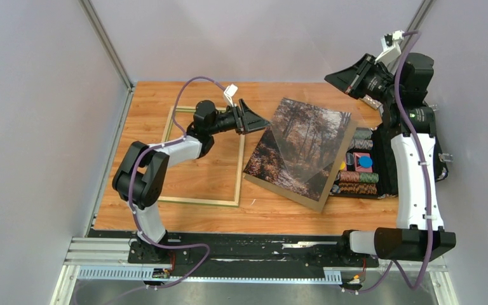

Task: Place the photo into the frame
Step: Adjust the photo frame item.

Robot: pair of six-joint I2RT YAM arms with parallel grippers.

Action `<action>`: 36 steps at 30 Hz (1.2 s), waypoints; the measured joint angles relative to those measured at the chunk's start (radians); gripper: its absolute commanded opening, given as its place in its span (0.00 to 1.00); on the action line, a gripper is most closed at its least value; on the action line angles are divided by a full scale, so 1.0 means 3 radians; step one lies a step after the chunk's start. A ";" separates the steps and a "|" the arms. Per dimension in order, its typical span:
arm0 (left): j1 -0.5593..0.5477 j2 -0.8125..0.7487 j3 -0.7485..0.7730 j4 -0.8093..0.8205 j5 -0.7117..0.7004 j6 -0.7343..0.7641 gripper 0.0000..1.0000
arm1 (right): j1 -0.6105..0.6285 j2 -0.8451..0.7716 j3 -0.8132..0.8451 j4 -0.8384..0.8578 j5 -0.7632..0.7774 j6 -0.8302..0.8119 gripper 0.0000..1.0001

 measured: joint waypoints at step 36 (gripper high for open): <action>-0.0291 0.0374 -0.0186 0.1216 -0.0010 -0.0772 0.81 | -0.0249 -0.0430 -0.0866 0.0879 -0.0412 0.0612 0.00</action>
